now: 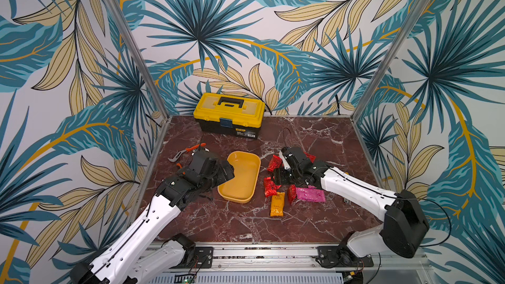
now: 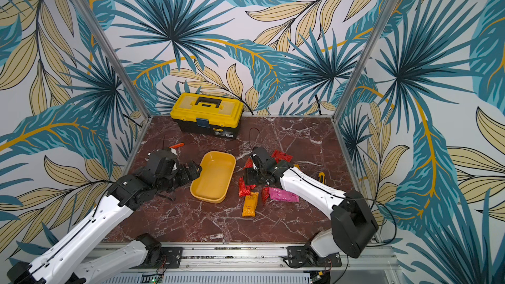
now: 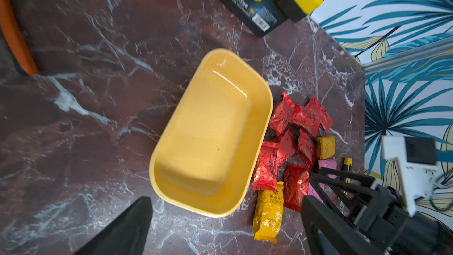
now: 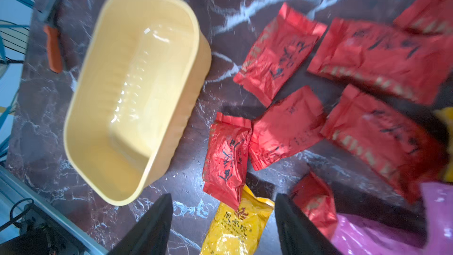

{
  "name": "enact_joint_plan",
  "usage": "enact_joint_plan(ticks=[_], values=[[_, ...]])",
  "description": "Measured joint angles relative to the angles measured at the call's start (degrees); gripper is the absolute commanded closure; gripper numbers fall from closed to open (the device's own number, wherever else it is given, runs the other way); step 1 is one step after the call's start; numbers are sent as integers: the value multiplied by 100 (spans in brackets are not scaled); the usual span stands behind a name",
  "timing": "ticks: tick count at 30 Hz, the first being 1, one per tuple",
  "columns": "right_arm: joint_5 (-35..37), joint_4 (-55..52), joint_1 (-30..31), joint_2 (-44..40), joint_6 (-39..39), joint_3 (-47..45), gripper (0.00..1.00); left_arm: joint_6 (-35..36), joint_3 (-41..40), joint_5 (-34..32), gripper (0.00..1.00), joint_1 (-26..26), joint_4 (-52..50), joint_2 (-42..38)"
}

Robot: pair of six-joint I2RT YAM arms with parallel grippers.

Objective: Take the tea bags out of the storage box
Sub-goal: Place the tea bag at the center of the board.

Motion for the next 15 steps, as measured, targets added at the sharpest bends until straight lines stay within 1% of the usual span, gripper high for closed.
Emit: enact_joint_plan(ticks=[3, 5, 7, 8, 9, 11, 13, 15], values=[[540, -70, 0, -686, -94, 0, 23, 234, 413, -533, 0, 37, -33, 52], [1189, -101, -2, -1198, -144, -2, 18, 479, 621, -848, 0, 46, 44, 70], [1867, -42, -13, -1604, -212, -13, 8, 765, 643, -1113, 0, 52, 317, 17], [2203, 28, -20, -1799, -306, -15, 8, 951, 586, -1263, 0, 55, 544, -46], [2452, 98, -26, -1945, -398, -17, 11, 1123, 474, -1399, 0, 55, 833, -151], [2889, 463, -26, -2245, -699, -142, 12, 1580, 46, -1633, 0, 59, 1574, -520], [3178, 955, -26, -2496, -1056, -424, 5, 2015, -404, -1851, 0, 68, 2247, -911], [3375, 1294, -26, -2697, -1440, -704, 4, 2448, -804, -2146, 0, 92, 2894, -1174]])
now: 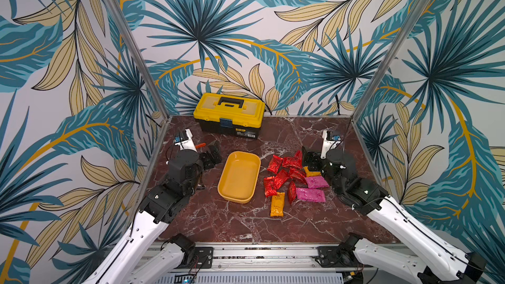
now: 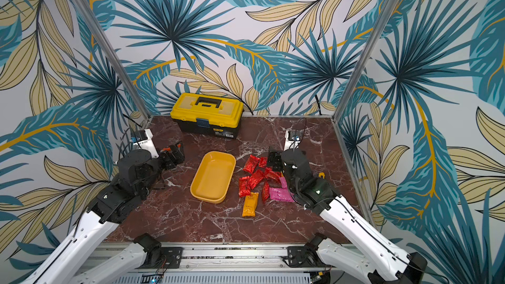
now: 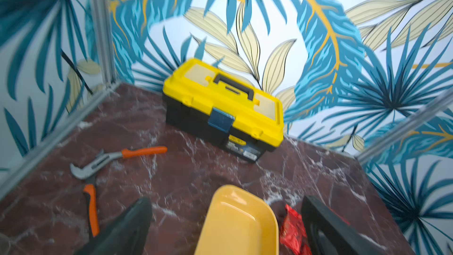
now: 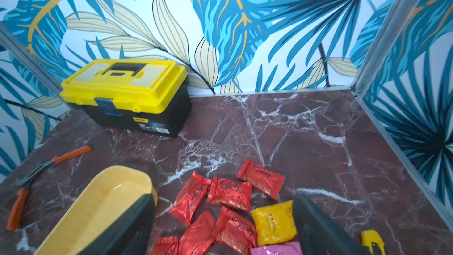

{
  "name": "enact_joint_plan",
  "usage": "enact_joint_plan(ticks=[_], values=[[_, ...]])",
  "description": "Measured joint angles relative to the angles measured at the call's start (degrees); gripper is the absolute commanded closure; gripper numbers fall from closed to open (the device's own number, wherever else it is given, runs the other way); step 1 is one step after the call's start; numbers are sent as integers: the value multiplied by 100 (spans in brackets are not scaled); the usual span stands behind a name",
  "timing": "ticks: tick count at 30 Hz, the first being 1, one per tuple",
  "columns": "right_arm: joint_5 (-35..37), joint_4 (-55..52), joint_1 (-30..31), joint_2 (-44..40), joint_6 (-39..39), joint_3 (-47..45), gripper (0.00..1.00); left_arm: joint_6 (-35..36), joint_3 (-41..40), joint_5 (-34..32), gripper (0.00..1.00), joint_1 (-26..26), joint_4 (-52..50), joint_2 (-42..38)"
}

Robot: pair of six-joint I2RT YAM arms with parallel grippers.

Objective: Take the tea bags out of the storage box
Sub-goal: Reset both arms

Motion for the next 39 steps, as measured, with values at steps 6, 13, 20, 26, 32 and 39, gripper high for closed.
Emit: enact_joint_plan(ticks=[6, 13, 20, 26, 32, 39], values=[[597, 1438, -48, -28, -1331, -822, 1, 1307, -1338, -828, 0, 391, 1788, 4], [973, 2809, -1255, 597, -1985, -1987, 0, 1967, -2793, -1128, 0, 953, 2933, 883], [1056, 3873, -2114, 1373, -1696, -2769, 1, 2184, -3270, -1104, 0, 1469, 4470, 1856], [927, 5167, -2288, 2350, -1665, -3209, 1, 2520, -3506, -728, 0, 1683, 6072, 3025], [479, 6472, -2404, 2944, -1729, -3244, 1, 2774, -3508, -240, 0, 1873, 7466, 4041], [13, 6688, -2535, 3215, -1753, -3101, 1, 2671, -3432, 354, 0, 2297, 7547, 4225]])
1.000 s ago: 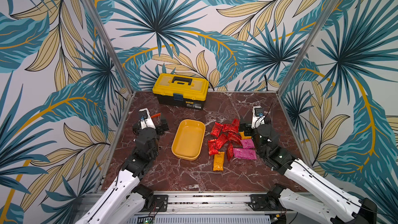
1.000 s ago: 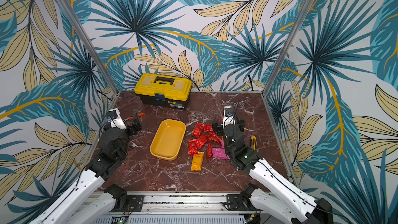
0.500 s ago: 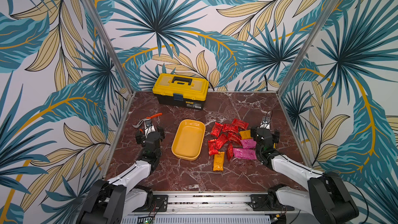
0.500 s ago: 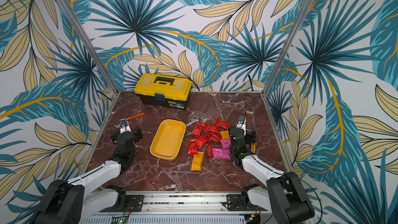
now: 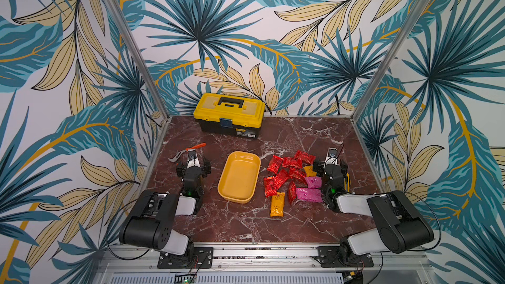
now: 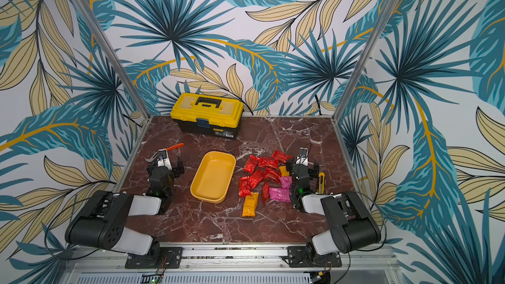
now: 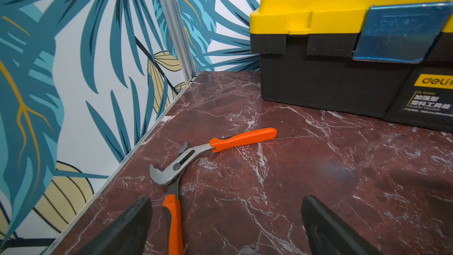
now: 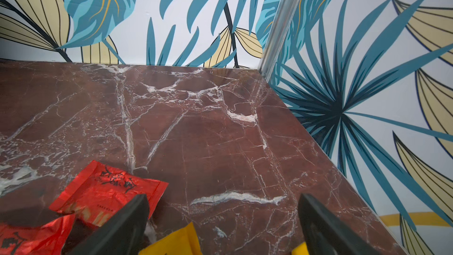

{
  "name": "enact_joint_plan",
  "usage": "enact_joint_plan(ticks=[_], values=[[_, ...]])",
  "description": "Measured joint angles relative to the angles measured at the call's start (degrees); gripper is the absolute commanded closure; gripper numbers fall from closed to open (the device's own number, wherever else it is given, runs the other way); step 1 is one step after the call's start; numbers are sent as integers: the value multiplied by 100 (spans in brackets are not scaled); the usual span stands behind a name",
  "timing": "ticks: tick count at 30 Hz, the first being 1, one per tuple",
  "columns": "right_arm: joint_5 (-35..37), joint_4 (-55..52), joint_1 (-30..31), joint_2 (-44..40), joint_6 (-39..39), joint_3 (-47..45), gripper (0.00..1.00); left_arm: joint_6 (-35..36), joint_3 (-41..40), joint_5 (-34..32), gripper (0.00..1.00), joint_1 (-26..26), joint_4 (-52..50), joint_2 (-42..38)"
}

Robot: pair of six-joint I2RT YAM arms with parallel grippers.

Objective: Take the tea bags out of the storage box
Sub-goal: Reset both arms

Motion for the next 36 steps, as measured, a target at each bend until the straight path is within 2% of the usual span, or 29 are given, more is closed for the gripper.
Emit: enact_joint_plan(ticks=[3, 7, 12, 15, 18, 36], values=[[-223, -286, -127, 0, 50, 297, 1, -26, 44, 192, 0, 114, 238, 358], [-505, -551, -284, 0, 136, 509, 0, -144, 162, 483, 0, 240, -205, 356], [-879, -531, -426, 0, 227, 393, 1, -286, 332, 686, 0, 417, -426, 284], [-1097, -20, -584, 190, 284, 79, 0, -319, 348, 754, 0, 420, -485, 275], [-1250, -144, -678, 282, 358, 70, 1, -332, 350, 796, 0, 420, -533, 275], [-1502, -157, -796, 284, 525, 120, 0, -402, 350, 962, 0, 505, -564, 275]])
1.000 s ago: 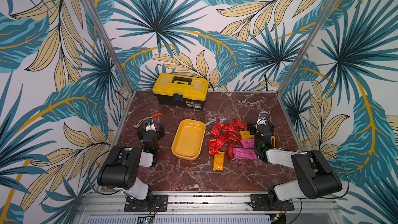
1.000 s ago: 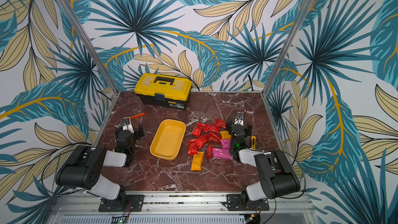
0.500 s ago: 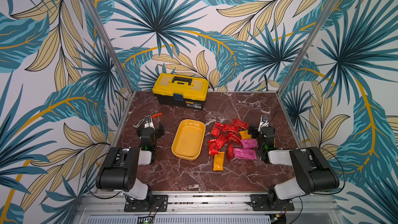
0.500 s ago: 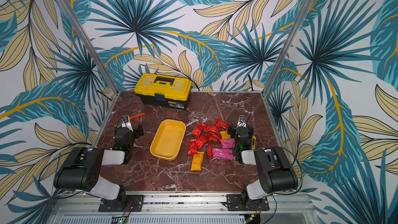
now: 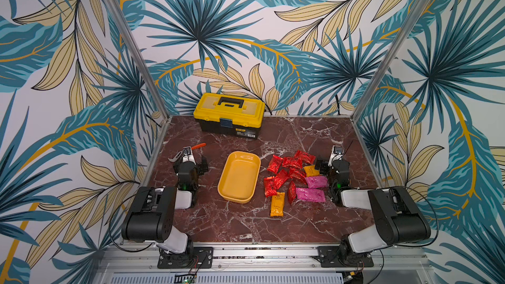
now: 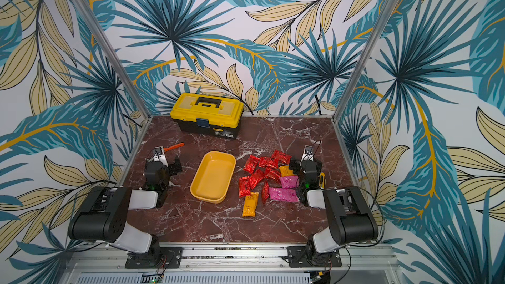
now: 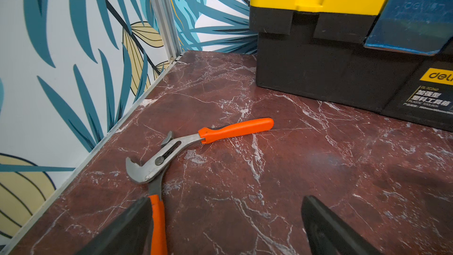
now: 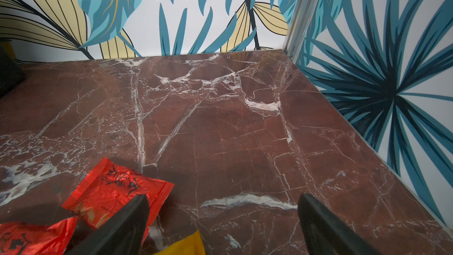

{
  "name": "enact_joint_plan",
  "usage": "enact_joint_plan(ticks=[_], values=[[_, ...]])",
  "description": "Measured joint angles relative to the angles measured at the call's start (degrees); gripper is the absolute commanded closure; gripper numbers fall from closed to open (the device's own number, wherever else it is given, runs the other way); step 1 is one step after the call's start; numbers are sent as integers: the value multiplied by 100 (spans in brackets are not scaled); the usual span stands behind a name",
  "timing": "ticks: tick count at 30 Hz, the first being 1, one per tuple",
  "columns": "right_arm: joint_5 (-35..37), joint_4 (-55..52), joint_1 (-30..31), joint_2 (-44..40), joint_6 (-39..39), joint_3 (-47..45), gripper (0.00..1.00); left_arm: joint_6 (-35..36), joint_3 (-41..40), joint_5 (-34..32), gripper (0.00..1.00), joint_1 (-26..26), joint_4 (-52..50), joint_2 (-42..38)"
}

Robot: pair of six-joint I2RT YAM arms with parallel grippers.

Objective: Take the tea bags out of the storage box
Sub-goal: Reset both arms

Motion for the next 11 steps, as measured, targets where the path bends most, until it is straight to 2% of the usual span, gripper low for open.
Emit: enact_joint_plan(ticks=[11], values=[[-20, -7, 0, 0, 0, 24, 0, -20, 0, 26, 0, 0, 0, 0]])
